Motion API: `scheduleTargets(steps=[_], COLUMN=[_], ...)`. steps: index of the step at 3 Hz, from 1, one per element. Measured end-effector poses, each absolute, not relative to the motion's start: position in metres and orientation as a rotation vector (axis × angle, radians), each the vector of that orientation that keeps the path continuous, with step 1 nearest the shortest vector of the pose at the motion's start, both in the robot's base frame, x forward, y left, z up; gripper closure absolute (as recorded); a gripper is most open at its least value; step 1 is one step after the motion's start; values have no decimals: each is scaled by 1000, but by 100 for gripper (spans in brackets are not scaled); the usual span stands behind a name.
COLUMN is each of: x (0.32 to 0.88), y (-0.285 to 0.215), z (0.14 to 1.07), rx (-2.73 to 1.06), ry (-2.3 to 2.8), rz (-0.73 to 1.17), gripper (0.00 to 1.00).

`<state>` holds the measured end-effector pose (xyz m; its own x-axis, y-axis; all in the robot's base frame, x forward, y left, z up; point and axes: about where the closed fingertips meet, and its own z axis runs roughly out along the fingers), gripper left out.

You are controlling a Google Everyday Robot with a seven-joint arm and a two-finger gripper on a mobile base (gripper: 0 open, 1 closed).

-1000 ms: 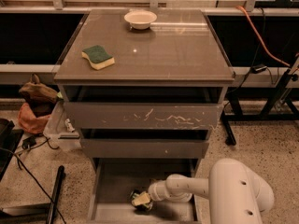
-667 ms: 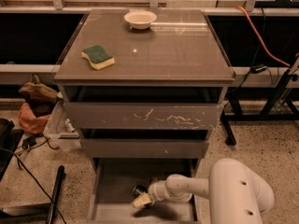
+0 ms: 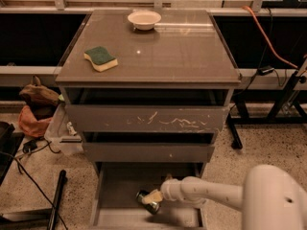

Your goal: Place green can into bottom drawer

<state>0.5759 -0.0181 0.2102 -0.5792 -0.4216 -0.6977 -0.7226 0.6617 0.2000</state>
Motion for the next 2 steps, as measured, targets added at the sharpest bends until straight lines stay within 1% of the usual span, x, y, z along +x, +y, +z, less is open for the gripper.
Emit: scheduleTargets(steps=[1,2], x=[584,561], y=[-83,-123], z=[302,382], rx=[-743,-683], ry=[2198,2155], rz=[457,339], gripper=[0,0])
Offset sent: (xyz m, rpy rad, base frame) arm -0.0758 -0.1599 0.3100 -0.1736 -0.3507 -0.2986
